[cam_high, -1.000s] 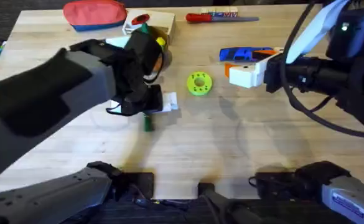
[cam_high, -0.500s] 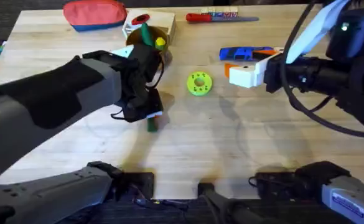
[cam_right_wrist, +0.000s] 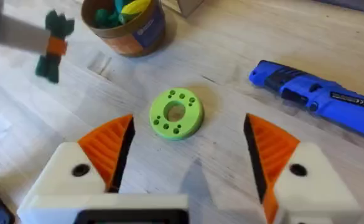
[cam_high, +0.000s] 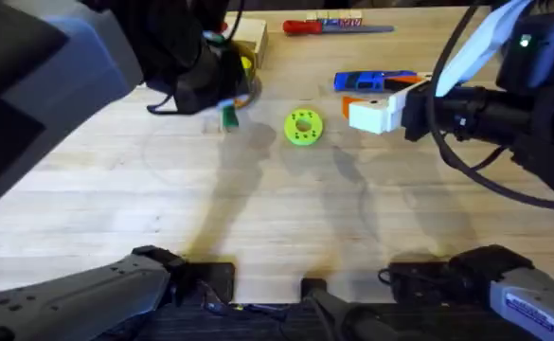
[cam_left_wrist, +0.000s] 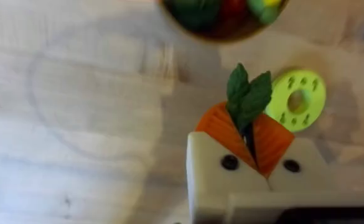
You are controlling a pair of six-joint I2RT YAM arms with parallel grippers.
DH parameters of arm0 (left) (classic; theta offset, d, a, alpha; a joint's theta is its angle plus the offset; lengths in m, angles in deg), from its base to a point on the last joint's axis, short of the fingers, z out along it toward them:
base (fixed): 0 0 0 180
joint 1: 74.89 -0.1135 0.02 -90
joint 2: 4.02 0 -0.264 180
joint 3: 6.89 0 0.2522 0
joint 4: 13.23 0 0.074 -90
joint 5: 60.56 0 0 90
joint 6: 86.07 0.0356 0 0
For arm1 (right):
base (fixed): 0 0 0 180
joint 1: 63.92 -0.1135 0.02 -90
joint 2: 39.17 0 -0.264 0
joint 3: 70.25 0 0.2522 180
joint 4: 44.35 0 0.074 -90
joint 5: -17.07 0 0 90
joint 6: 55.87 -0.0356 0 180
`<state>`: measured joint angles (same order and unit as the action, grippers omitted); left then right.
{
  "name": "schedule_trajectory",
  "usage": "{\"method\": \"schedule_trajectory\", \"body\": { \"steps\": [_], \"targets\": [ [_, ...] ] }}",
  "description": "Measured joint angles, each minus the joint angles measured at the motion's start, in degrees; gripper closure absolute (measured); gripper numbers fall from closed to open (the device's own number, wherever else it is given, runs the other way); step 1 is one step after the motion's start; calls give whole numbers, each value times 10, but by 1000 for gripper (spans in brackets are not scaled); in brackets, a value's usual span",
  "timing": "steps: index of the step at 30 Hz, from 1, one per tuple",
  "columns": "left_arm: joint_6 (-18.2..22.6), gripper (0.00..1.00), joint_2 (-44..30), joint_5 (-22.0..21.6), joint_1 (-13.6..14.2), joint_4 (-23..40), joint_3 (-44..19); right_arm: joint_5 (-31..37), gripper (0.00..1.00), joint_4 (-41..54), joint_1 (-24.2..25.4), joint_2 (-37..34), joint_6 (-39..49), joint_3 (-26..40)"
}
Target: Pick up the gripper from the table and insert it into the empty holder that is missing its gripper. Then pick up a screw, insert it into the mounting hole, and use the screwdriver to tighten it. Finally, clean up the table by picking up the vegetable and placing it into the bucket.
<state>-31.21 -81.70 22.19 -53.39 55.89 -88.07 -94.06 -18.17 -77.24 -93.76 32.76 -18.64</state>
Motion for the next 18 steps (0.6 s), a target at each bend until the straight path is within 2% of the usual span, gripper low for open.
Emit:
{"method": "schedule_trajectory", "body": {
  "steps": [7, 11, 12, 18],
  "targets": [
    [20, 982, -11, -121, 0, -180, -6, 0, 10, 0, 0, 0, 0, 0],
    [44, 983, -41, -158, -11, -248, -6, 0, 8, 0, 0, 0, -2, 0],
    [52, 983, -72, -168, -32, -264, -6, 0, 10, 0, 0, 0, -2, 0],
    [53, 983, -126, -167, -86, -273, -6, 0, 10, 0, 0, 0, -2, 0]
  ]
}}
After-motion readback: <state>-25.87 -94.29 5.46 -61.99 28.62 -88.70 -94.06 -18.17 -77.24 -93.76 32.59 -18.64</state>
